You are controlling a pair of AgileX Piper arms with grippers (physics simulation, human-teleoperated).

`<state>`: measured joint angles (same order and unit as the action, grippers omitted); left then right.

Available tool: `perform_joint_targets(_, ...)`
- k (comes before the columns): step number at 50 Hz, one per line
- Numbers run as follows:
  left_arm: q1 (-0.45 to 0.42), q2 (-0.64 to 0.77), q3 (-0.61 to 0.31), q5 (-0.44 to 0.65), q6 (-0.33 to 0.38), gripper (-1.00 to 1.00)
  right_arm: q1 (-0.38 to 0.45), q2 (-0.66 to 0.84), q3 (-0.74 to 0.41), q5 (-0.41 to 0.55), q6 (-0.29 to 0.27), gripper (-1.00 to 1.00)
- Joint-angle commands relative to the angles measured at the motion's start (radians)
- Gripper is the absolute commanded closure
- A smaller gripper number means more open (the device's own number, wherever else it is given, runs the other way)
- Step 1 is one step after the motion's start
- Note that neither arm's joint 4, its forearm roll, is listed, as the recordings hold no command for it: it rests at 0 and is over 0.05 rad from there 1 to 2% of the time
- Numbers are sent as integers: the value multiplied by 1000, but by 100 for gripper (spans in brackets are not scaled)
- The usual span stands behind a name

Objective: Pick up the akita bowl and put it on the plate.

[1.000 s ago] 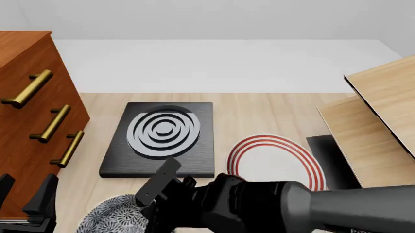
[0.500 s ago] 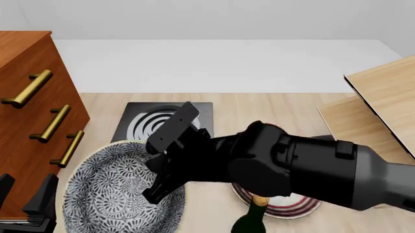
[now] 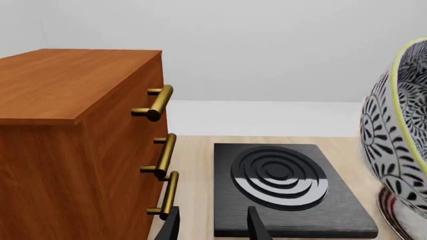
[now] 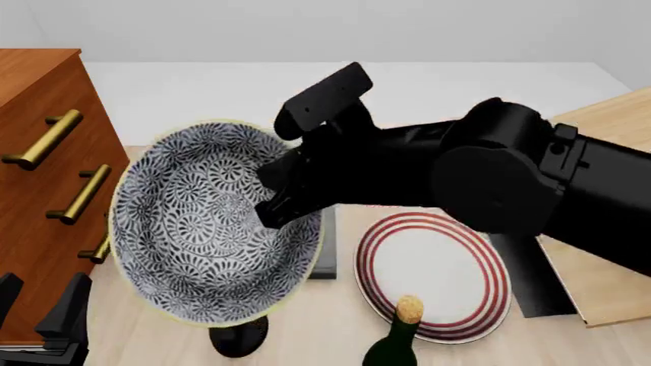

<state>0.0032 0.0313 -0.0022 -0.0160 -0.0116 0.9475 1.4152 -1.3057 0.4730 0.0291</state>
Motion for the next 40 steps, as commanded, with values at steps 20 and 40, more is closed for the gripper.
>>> perform_joint_targets(20,0,4,-1,-3,0,-100,-247,-53,-98,48,73,100)
perform_joint_targets(40,0,8,0,-7,-1,-100,-387,-97,13,3,91,100)
